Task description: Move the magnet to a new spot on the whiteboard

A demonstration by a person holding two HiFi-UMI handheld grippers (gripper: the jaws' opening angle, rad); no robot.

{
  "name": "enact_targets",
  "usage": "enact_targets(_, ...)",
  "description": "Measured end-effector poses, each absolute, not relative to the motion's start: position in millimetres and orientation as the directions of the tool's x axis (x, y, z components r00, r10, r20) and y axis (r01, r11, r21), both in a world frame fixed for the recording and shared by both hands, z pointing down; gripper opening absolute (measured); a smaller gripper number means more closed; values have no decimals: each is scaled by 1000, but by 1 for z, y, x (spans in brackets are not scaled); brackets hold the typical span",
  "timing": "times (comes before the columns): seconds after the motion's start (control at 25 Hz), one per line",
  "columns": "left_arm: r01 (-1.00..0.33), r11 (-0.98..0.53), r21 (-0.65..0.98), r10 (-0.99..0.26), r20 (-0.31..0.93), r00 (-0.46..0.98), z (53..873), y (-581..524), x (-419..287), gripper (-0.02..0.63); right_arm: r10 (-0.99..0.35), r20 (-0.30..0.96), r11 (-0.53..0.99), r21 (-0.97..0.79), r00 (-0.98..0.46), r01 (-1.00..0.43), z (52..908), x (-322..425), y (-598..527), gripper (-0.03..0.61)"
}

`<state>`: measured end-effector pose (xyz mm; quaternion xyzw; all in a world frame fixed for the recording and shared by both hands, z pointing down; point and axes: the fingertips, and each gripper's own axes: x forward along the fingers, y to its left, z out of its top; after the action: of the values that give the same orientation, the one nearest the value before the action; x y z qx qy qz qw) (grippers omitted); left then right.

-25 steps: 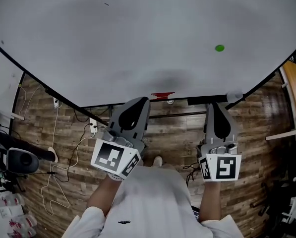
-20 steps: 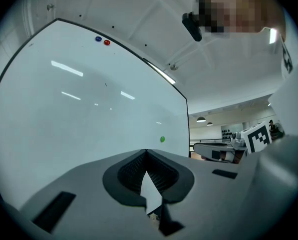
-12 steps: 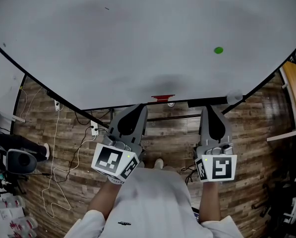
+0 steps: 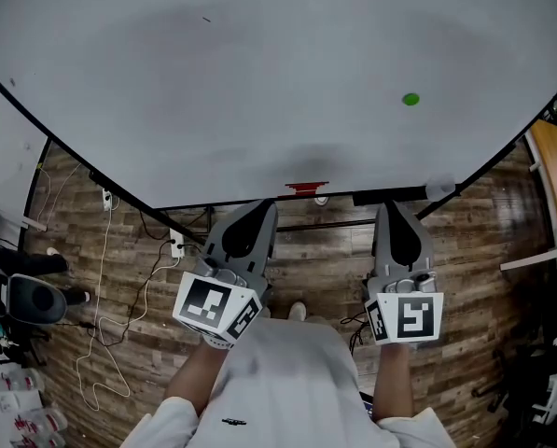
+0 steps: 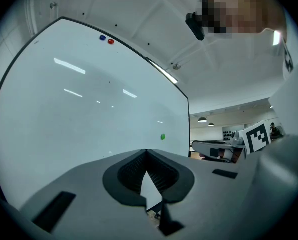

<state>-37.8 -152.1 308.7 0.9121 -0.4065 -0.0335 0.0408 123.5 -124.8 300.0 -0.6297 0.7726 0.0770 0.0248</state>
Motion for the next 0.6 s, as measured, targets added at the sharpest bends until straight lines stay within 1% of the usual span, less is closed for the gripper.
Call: enact_targets(0.6, -735, -670, 99, -741, -32, 671, 307, -151, -36, 6, -969, -149, 187, 79, -197, -979, 296, 125, -123, -3)
